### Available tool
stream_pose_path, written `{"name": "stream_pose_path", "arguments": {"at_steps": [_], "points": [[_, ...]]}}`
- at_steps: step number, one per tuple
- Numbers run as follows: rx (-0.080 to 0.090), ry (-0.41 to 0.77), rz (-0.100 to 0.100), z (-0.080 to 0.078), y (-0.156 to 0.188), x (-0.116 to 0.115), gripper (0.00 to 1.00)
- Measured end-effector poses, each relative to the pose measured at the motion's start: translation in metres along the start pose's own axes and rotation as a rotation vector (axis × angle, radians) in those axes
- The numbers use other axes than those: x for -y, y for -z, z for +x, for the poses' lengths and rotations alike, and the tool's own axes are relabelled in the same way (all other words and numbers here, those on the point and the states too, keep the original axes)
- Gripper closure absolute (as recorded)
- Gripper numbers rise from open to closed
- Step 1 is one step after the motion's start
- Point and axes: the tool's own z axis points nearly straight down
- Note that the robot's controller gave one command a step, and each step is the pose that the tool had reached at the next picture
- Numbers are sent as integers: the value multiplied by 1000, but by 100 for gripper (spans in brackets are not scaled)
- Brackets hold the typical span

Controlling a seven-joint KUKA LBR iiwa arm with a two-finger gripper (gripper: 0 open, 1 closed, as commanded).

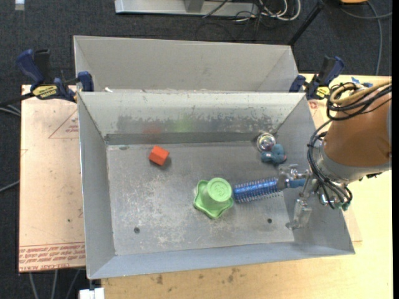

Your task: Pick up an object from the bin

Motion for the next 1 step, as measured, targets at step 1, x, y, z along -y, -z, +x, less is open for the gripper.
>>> {"name": "stream_pose_path", "arguments": {"at_steps": [1], "points": [[8, 115, -2, -55, -79, -43, 0]]}}
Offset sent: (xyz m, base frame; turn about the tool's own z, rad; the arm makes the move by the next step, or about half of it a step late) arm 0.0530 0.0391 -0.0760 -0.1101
